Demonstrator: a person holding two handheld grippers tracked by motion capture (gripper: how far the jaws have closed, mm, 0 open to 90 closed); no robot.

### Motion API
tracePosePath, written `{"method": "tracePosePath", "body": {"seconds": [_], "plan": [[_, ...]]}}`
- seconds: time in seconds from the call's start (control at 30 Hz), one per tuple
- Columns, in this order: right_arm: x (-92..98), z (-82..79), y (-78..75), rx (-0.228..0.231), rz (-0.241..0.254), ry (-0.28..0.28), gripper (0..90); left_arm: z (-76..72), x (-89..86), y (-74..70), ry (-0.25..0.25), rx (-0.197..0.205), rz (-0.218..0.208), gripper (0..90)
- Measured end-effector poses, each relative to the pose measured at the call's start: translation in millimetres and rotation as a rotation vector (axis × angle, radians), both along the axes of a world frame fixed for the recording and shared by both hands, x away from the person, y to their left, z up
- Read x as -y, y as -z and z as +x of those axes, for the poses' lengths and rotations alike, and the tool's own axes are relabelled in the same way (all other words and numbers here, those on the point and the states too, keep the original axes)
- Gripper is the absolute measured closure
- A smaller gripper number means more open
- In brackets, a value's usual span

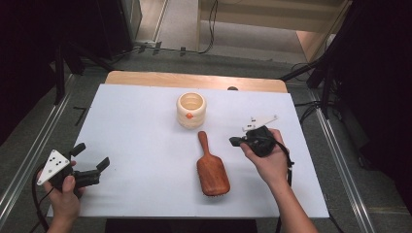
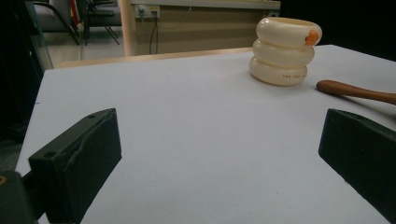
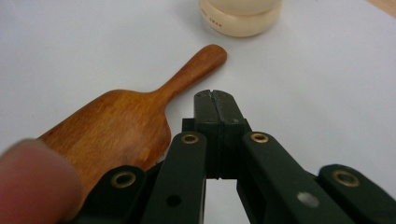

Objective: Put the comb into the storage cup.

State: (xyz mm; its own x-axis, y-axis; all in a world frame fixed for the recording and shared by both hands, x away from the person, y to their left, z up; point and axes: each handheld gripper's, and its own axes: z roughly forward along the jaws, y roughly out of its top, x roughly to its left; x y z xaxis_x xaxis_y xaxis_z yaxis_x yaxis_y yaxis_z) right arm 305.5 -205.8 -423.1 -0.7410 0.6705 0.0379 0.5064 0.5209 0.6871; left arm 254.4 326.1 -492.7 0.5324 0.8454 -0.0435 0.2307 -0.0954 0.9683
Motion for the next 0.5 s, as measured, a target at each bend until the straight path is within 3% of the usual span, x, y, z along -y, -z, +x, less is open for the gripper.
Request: {"method": "tracePosePath", "body": {"seconds": [0.5], "plan": [[-60.6, 39.6, 4.7, -0.021, -0.113, -0.129, 87.8, 0.5, -0.4, 0.0, 0.008, 0.001, -0.003, 0.0]]}}
